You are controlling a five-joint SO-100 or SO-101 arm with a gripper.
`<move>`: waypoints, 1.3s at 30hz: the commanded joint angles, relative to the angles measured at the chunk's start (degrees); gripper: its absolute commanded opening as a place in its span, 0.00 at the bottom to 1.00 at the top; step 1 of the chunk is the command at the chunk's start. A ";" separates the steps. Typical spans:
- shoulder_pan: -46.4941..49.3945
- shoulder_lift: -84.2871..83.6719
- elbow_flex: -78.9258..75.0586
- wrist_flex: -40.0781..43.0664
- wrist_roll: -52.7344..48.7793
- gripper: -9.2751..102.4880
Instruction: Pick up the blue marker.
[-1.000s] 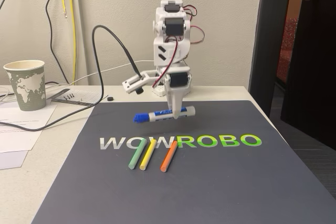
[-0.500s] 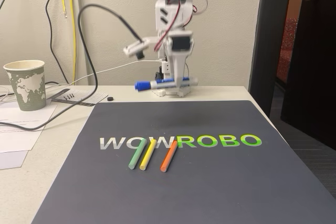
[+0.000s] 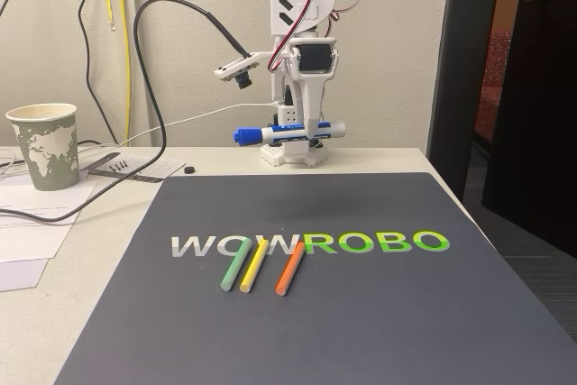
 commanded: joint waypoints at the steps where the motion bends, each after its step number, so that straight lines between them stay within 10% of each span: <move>1: 0.26 0.88 -2.55 3.78 0.00 0.11; 39: -0.35 -5.54 -2.99 9.40 -1.32 0.21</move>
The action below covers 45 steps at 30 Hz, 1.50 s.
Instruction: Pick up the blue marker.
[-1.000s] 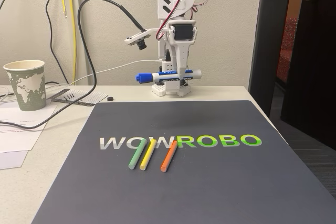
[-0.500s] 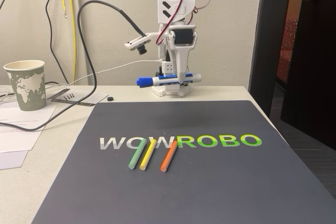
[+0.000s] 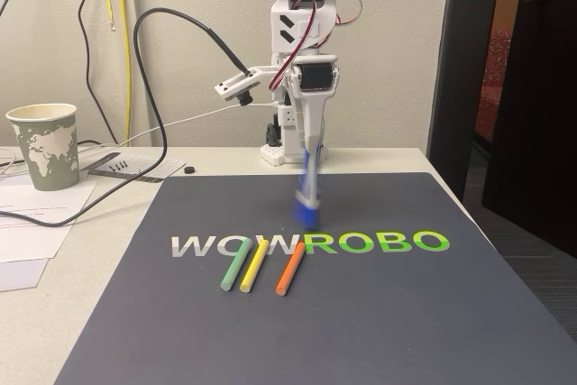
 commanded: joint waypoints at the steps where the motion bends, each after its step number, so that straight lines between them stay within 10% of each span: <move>1: -0.35 0.35 -1.85 8.70 -0.79 0.21; 16: 0.18 2.46 -2.37 9.23 -2.11 0.26; 29: 6.77 21.09 -0.70 3.34 -0.53 0.08; 45: 12.22 63.46 53.00 -41.40 5.10 0.08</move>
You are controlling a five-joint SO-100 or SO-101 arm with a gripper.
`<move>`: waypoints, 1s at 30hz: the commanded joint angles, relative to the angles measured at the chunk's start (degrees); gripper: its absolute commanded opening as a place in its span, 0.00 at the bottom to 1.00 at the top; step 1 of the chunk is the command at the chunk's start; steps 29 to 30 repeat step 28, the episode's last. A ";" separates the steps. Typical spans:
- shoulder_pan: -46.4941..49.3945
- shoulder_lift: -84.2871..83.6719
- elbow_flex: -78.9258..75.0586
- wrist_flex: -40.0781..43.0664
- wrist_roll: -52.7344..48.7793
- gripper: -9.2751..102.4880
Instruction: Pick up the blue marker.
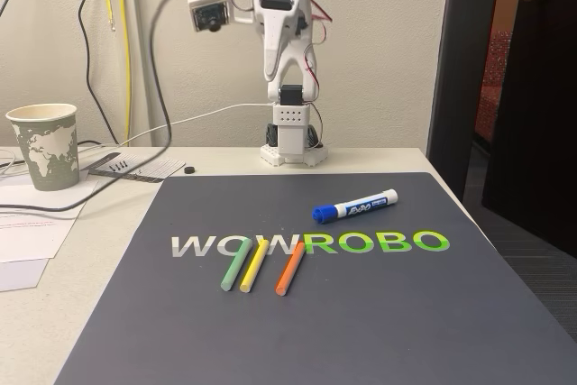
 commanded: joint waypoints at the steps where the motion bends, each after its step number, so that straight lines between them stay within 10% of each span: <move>1: 1.23 5.54 4.66 -5.01 0.35 0.08; 30: 2.64 36.21 41.92 -29.79 3.08 0.08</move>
